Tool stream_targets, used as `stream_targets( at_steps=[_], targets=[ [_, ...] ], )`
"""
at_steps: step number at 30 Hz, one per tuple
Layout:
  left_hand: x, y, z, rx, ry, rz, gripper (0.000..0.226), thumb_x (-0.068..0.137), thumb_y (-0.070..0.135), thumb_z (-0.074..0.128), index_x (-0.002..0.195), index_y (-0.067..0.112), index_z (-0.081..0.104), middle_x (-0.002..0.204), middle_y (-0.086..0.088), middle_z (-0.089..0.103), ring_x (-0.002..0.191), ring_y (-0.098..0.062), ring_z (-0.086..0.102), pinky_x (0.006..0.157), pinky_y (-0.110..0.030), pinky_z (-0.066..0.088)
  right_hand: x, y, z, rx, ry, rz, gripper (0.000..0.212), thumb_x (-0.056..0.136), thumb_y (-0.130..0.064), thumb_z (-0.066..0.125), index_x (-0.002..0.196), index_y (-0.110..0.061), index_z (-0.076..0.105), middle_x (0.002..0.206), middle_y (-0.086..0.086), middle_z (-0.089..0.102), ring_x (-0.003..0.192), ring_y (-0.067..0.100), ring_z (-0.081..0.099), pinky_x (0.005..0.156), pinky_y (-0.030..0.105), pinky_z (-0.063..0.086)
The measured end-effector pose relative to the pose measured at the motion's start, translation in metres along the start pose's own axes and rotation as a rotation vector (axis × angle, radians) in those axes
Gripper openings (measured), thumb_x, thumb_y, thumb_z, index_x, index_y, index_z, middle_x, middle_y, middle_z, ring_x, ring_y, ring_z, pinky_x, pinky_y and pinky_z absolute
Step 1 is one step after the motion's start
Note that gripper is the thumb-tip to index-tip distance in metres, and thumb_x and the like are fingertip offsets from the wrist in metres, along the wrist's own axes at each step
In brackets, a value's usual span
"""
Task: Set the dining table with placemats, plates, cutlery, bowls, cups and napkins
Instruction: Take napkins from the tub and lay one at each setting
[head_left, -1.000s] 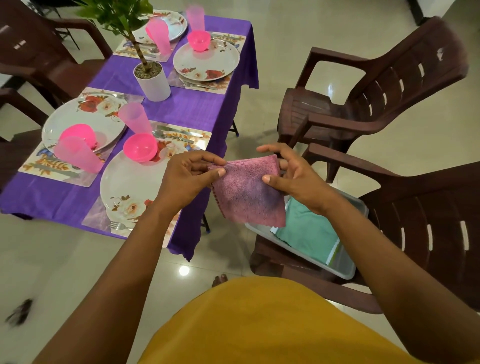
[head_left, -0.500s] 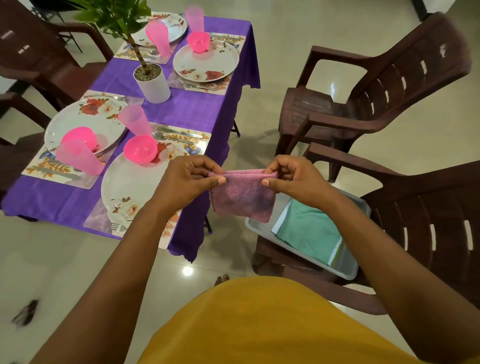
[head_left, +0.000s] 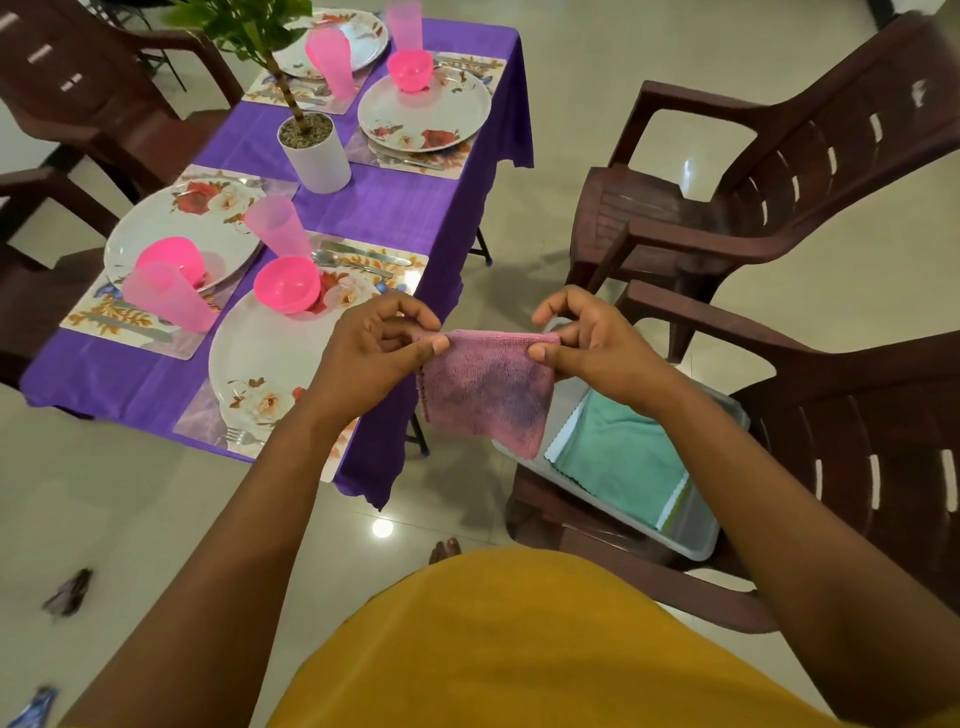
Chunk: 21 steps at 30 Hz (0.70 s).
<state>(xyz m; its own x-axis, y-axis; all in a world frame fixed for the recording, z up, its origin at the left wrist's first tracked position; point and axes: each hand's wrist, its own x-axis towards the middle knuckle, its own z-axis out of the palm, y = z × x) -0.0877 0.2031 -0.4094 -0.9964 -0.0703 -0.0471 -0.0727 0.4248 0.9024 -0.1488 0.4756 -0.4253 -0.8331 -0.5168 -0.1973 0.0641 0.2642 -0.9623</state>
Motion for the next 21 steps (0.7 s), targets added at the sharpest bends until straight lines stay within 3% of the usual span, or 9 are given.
stream_targets(
  at_steps=[3, 5, 9, 11, 14, 16, 18, 21],
  targets=[
    [-0.004, 0.001, 0.001, -0.109, 0.053, -0.016, 0.014, 0.096, 0.014, 0.074, 0.109, 0.015, 0.068, 0.103, -0.002, 0.075, 0.101, -0.020, 0.073, 0.088, -0.045, 0.060, 0.001, -0.002, -0.003, 0.118, 0.010, 0.006, 0.033, 0.092, -0.014, 0.076, 0.121, -0.005, 0.062, 0.093, 0.017, 0.078, 0.094, 0.028, 0.077, 0.080, 0.044, 0.064],
    [-0.006, 0.000, 0.002, -0.186, 0.066, -0.011, 0.011, 0.100, 0.013, 0.068, 0.111, 0.013, 0.065, 0.113, -0.010, 0.072, 0.104, -0.025, 0.071, 0.078, -0.051, 0.058, 0.004, -0.002, -0.003, 0.161, 0.023, 0.004, 0.028, 0.090, -0.014, 0.077, 0.114, -0.001, 0.069, 0.092, 0.021, 0.077, 0.089, 0.029, 0.077, 0.076, 0.043, 0.064],
    [-0.007, -0.005, 0.007, -0.230, 0.114, -0.002, 0.014, 0.099, 0.019, 0.065, 0.110, 0.012, 0.061, 0.115, -0.018, 0.069, 0.096, -0.027, 0.066, 0.073, -0.044, 0.047, 0.011, -0.002, -0.001, 0.162, 0.028, 0.013, 0.022, 0.091, -0.014, 0.076, 0.108, 0.000, 0.074, 0.093, 0.025, 0.075, 0.083, 0.028, 0.076, 0.072, 0.040, 0.064],
    [-0.007, -0.007, 0.007, -0.236, 0.147, -0.001, 0.015, 0.099, 0.021, 0.066, 0.109, 0.012, 0.060, 0.114, -0.018, 0.069, 0.101, -0.036, 0.067, 0.076, -0.046, 0.048, 0.016, -0.004, 0.000, 0.157, 0.008, 0.018, 0.023, 0.093, -0.015, 0.074, 0.110, 0.001, 0.073, 0.093, 0.021, 0.076, 0.084, 0.027, 0.076, 0.073, 0.040, 0.064],
    [-0.006, -0.010, 0.005, -0.276, 0.186, -0.054, 0.011, 0.104, 0.025, 0.063, 0.114, 0.022, 0.059, 0.115, -0.011, 0.073, 0.110, -0.036, 0.068, 0.078, -0.046, 0.052, 0.024, -0.010, 0.005, 0.158, 0.004, 0.036, 0.025, 0.096, -0.017, 0.070, 0.112, 0.002, 0.071, 0.093, 0.014, 0.076, 0.085, 0.025, 0.076, 0.071, 0.039, 0.064],
    [-0.004, -0.011, 0.002, -0.408, 0.182, -0.172, 0.014, 0.107, 0.028, 0.059, 0.121, 0.029, 0.059, 0.117, -0.008, 0.074, 0.108, -0.035, 0.068, 0.081, -0.045, 0.055, 0.033, -0.014, 0.011, 0.196, 0.032, 0.078, 0.025, 0.100, -0.022, 0.065, 0.112, -0.001, 0.070, 0.089, 0.007, 0.073, 0.081, 0.022, 0.072, 0.070, 0.040, 0.063],
    [0.000, -0.010, -0.001, -0.618, 0.077, -0.372, 0.026, 0.106, 0.043, 0.057, 0.127, 0.030, 0.066, 0.118, -0.013, 0.068, 0.104, -0.038, 0.057, 0.081, -0.043, 0.052, 0.044, -0.016, 0.016, 0.232, 0.062, 0.130, 0.025, 0.105, -0.030, 0.057, 0.112, -0.007, 0.067, 0.093, 0.004, 0.070, 0.085, 0.023, 0.069, 0.074, 0.044, 0.063],
    [0.005, -0.014, -0.007, -0.829, -0.184, -0.629, 0.072, 0.093, 0.073, 0.050, 0.131, 0.015, 0.070, 0.133, -0.019, 0.066, 0.116, -0.038, 0.061, 0.099, -0.046, 0.053, 0.060, -0.019, 0.025, 0.233, 0.085, 0.191, 0.032, 0.108, -0.036, 0.048, 0.122, -0.011, 0.062, 0.110, 0.008, 0.067, 0.098, 0.027, 0.066, 0.082, 0.046, 0.060]
  ],
)
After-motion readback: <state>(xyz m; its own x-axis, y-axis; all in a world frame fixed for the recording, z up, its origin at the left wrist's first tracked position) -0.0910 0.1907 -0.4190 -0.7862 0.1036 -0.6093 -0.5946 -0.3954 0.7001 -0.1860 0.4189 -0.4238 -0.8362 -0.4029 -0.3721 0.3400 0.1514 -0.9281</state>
